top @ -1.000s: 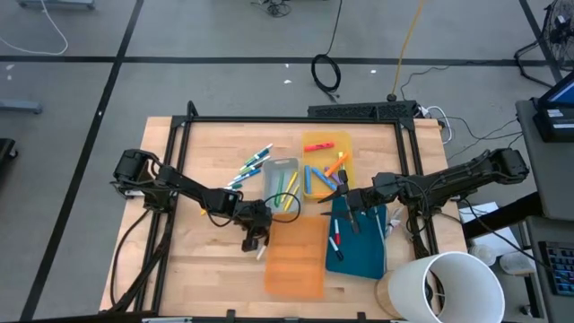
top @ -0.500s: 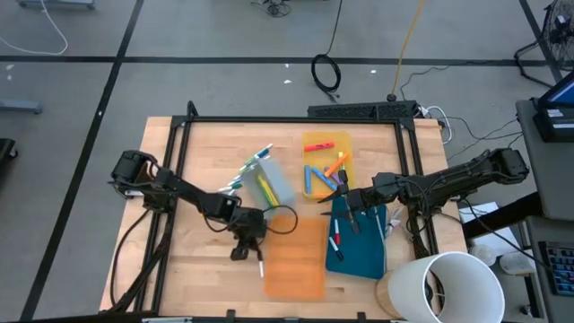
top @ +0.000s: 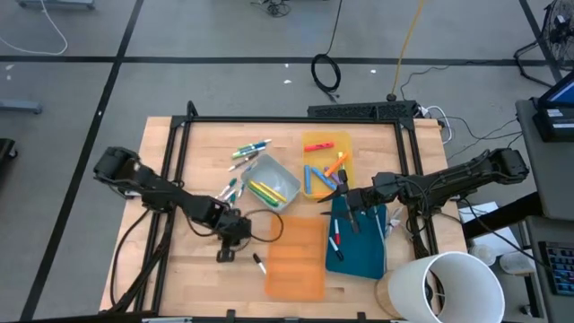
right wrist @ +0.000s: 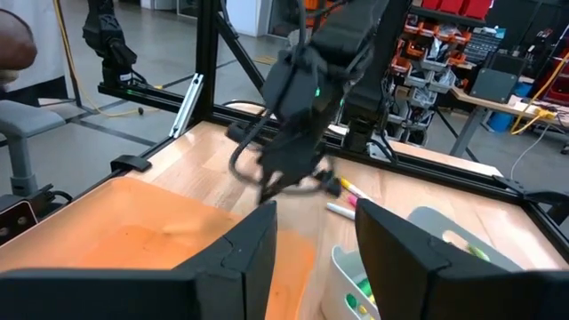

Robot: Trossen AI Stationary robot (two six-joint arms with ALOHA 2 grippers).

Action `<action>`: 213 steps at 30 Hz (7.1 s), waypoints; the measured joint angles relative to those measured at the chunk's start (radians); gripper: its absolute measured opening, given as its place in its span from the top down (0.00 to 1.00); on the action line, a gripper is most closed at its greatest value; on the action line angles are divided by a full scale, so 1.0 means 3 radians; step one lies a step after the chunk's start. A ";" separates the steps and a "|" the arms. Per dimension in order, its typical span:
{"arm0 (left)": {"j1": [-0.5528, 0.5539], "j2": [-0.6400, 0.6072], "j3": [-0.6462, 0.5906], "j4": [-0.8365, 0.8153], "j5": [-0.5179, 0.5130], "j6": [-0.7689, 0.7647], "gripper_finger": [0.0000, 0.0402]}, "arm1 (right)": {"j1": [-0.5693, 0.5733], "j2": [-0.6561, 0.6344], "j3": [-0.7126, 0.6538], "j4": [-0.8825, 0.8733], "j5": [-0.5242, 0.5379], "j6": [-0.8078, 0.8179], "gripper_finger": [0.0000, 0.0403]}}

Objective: Pick & Place Markers
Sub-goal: Adjust the bins

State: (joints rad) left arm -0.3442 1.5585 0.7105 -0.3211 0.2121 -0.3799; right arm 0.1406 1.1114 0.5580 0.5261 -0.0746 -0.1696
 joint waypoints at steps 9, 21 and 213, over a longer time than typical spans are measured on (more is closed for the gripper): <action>0.0083 -0.0754 -0.0008 -0.0795 -0.2318 -0.0897 0.98 | -0.0013 0.0000 0.0001 -0.0001 0.0001 0.0001 0.65; 0.1039 -0.0524 -0.0345 -0.0182 -0.2276 -0.0933 0.99 | -0.0013 0.0000 0.0001 0.0000 0.0000 0.0001 0.65; -0.0286 0.0130 0.0707 0.0614 -0.0917 0.0629 1.00 | 0.0507 0.0272 0.0770 -0.1608 0.0524 0.0388 0.71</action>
State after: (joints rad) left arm -0.4300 1.5974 0.9227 -0.1368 -0.0631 -0.1911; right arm 0.2927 1.1931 0.7891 0.0439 0.0825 -0.0531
